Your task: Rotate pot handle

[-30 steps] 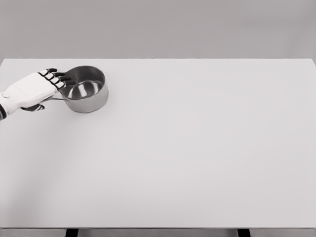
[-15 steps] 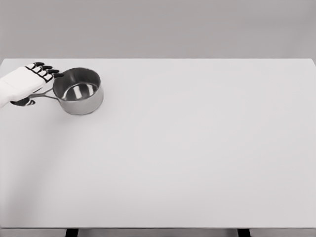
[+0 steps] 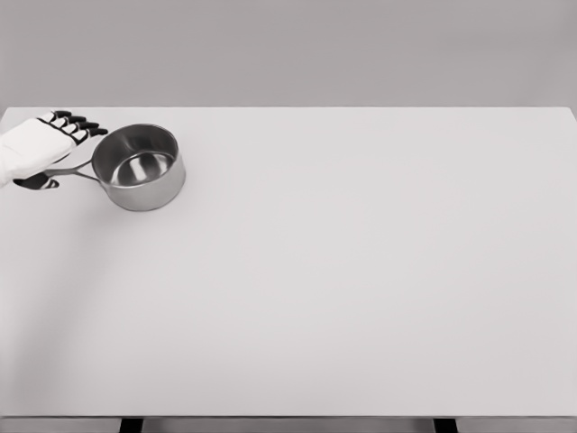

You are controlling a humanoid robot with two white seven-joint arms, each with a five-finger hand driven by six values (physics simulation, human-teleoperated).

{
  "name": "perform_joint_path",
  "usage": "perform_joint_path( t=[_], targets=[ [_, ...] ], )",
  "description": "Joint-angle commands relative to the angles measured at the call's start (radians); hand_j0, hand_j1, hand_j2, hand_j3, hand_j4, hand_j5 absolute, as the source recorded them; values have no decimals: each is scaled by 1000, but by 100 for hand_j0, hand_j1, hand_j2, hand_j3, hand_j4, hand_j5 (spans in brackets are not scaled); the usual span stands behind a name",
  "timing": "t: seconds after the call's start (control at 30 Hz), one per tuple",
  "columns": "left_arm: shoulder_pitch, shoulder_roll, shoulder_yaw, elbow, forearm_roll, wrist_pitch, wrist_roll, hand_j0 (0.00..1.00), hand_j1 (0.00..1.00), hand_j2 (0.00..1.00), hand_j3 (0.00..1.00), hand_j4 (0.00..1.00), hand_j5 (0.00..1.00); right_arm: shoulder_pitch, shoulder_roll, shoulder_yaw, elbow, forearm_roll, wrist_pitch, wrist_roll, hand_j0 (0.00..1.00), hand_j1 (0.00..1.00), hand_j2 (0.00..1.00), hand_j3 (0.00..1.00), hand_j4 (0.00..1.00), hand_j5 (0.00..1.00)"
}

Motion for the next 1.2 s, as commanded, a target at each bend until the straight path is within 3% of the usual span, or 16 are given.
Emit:
perform_joint_path(
  t=[0.0,0.73,1.17],
  targets=[
    [0,-7,1,20,5,1,1,100,100,100,100,100,100,0,0,0,0,0,1,0,100,100,100,100,100,100],
    [-98,-25,-1,195,5,1,2,100,100,100,100,100,100,2,0,0,0,0,-1,0,100,100,100,100,100,100],
    [-126,-39,-4,236,5,1,2,100,100,100,100,100,100,0,0,0,0,0,1,0,100,100,100,100,100,100]
  ],
)
